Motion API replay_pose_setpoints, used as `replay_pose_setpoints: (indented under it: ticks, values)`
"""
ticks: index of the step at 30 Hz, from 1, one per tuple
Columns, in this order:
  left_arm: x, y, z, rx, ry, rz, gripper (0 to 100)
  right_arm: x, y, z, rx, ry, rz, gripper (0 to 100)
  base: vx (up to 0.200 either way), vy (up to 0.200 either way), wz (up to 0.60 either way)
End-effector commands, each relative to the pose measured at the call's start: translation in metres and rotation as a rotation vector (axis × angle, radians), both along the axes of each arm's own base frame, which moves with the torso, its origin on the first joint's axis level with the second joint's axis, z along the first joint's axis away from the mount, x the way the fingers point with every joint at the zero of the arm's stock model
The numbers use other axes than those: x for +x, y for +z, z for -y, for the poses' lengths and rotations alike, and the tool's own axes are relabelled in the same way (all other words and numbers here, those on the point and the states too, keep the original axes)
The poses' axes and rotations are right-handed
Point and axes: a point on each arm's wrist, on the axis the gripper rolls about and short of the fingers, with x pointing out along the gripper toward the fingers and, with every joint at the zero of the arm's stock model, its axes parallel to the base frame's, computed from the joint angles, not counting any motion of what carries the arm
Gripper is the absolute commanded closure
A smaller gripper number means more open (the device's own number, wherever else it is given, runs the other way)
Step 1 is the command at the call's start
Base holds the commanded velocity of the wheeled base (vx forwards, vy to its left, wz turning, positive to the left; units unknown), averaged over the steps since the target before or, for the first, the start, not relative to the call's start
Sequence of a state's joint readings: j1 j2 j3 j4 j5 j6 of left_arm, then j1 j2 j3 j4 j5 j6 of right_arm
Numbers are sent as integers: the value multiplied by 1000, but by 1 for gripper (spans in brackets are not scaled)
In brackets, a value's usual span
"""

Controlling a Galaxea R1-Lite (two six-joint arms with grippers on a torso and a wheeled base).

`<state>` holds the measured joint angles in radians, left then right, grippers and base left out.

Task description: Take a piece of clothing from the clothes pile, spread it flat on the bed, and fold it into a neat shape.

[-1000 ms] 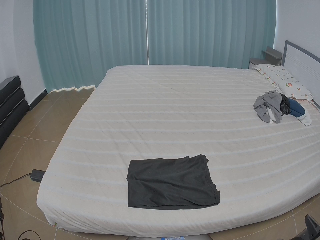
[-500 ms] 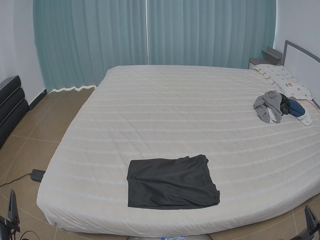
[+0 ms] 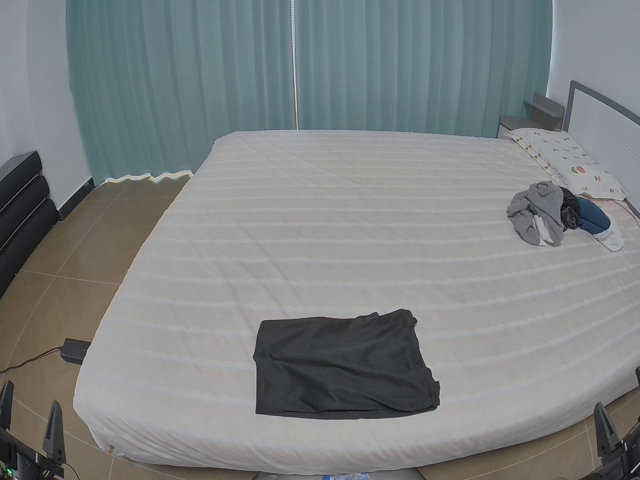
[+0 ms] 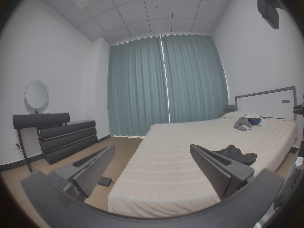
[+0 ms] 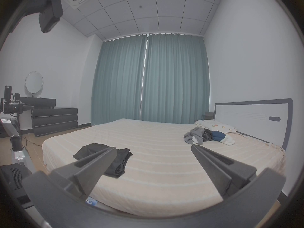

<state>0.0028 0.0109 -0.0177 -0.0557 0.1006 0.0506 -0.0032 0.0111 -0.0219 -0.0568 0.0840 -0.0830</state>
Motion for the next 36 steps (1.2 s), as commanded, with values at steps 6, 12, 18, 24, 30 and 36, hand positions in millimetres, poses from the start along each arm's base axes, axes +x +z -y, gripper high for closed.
replay_pose_setpoints:
  ticks: [6, 12, 18, 24, 30, 36]
  values:
    - [1, -4, 2, -40, -103, 1, 0, 1, -12, 1, 75, -45, -72, 0, 0, 0, 0]
    - [0, -4, 3, -41, -152, -1, 0, 1, -12, 1, 79, -58, -73, 0, 0, 0, 0]
    - [0, -11, 3, -43, -134, -76, 0, 1, -12, 1, 82, -61, -71, 0, 0, 0, 0]
    - [1, -10, 3, -45, -126, -57, 0, 1, -12, 1, 79, -57, -73, 0, 0, 0, 0]
    - [1, -10, 3, -42, -126, -59, 0, 1, -12, 1, 79, -52, -73, 0, 0, 0, 0]
    - [1, -10, 2, -41, -108, -59, 0, 1, -12, 1, 77, -58, -73, 0, 0, 0, 0]
